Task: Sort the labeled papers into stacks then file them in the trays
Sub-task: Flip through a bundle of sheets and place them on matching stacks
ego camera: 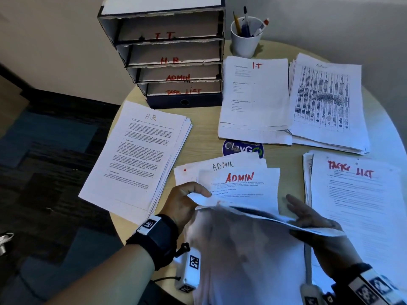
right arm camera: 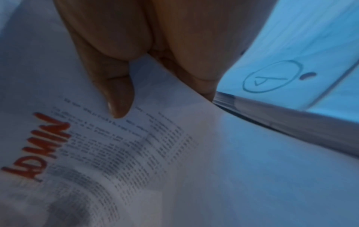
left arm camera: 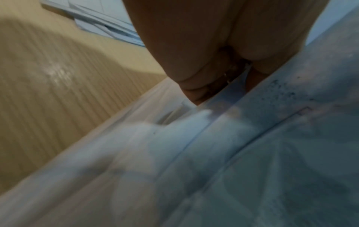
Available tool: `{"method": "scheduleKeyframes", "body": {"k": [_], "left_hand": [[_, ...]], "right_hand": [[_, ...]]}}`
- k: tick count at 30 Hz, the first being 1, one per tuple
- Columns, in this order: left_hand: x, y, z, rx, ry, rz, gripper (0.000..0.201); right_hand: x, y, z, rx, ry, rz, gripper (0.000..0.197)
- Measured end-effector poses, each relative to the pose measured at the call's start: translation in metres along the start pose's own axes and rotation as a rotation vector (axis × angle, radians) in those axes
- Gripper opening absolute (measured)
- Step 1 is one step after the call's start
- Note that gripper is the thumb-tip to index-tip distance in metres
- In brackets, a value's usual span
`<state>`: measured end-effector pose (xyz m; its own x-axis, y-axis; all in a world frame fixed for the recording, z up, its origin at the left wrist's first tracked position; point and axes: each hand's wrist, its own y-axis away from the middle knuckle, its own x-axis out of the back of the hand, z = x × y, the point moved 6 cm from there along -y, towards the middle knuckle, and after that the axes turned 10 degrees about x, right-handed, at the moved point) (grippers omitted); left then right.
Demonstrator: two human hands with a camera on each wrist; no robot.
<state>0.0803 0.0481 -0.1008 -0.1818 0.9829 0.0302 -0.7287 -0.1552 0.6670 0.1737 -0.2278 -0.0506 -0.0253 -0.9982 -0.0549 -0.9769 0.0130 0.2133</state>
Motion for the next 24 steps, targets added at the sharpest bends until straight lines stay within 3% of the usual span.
{"method": "scheduleKeyframes", "body": {"k": [1,3,4,7,9,12,16,18,20,22,24], "left_hand": [[0.000,0.000,-0.003,-0.014,0.008,-0.014,0.019],[-0.002,0.003,-0.004,-0.021,0.035,-0.065,0.012],[-0.005,0.008,-0.002,-0.036,0.050,-0.118,0.009],[-0.011,0.015,-0.007,-0.005,0.046,-0.250,0.019],[-0.016,0.020,-0.008,0.012,0.027,-0.343,0.021],[-0.024,0.024,-0.006,0.040,0.037,-0.502,0.034],[-0.026,0.022,0.003,0.116,0.100,-0.588,0.041],[-0.020,0.012,0.005,0.143,0.244,-0.525,0.038],[-0.004,-0.007,-0.002,0.159,0.329,-0.263,0.031],[0.021,-0.025,-0.010,0.085,0.108,0.139,0.021],[0.033,-0.032,-0.011,0.016,-0.165,0.362,0.033]], "right_hand": [[0.010,0.056,0.034,-0.001,0.063,-0.071,0.011],[0.029,0.076,0.050,-0.074,0.243,-0.147,0.023],[0.036,0.080,0.057,-0.075,0.341,-0.082,0.025],[0.042,0.063,0.061,-0.075,0.180,-0.048,0.037],[0.033,0.070,0.064,-0.033,0.193,-0.133,0.048],[0.031,0.066,0.058,-0.038,0.248,-0.124,0.039],[0.027,0.058,0.057,-0.014,0.331,-0.141,0.025],[0.027,0.055,0.055,0.006,0.298,-0.121,0.025],[0.027,0.054,0.050,0.009,0.299,-0.073,0.026],[0.033,0.055,0.050,0.014,0.333,-0.038,0.027],[0.036,0.058,0.051,0.012,0.362,-0.059,0.029]]}}
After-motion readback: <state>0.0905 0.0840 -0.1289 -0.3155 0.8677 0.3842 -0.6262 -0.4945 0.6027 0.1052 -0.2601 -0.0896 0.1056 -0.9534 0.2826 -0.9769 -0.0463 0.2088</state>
